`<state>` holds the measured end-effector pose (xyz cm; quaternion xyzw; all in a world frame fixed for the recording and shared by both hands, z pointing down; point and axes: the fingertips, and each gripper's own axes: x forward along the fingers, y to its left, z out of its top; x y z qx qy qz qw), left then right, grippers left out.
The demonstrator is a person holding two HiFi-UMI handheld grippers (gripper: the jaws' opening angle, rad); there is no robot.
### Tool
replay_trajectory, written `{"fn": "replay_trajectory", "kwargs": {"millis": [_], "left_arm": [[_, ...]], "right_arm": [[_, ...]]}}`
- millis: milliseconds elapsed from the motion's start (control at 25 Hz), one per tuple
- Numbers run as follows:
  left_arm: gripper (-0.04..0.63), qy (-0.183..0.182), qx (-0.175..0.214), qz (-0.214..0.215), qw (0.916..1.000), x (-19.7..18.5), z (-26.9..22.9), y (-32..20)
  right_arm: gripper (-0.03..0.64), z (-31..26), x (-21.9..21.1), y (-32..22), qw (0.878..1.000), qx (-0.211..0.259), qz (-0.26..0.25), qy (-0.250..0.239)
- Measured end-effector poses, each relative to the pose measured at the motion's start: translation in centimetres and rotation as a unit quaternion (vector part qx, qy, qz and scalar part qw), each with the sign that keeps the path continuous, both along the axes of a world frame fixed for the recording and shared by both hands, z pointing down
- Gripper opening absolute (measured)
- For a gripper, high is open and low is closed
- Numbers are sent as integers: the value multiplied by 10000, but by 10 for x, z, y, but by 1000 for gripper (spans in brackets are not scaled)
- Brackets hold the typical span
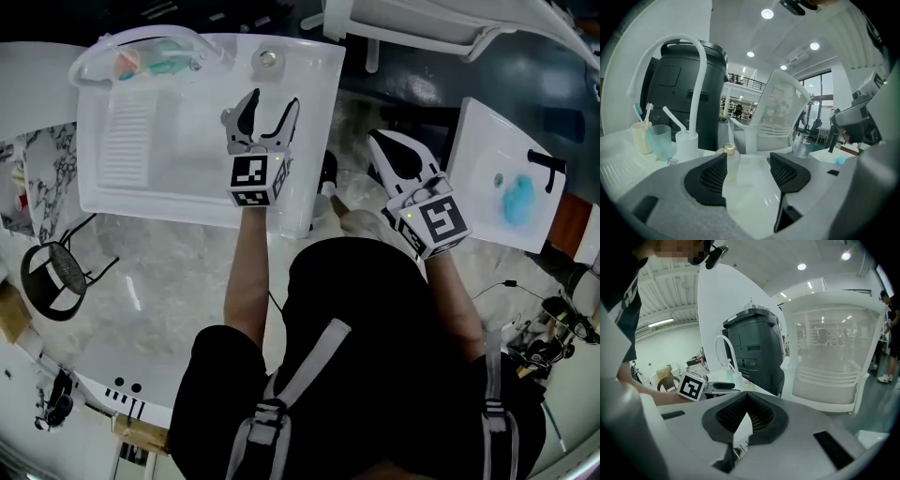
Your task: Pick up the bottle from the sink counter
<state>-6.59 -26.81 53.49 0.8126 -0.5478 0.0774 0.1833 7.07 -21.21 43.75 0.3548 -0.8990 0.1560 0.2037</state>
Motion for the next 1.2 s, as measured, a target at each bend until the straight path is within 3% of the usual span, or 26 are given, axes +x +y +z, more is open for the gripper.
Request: {"fn": "replay_trajectory", "kwargs": {"millis": [400,920,1200], "left_arm": [[339,-218,23,-212,9995,-15,34,-27],[374,-355,110,-331,9988,-17,68,-61],[387,-732,504,-385,9953,-13,71,-82]], "right_arm": [[3,17,-6,-5,9999,-149,-42,67],[3,29,2,-15,9996,-235,-24,173],[3,34,5,-18,9994,-288,33,176]]}}
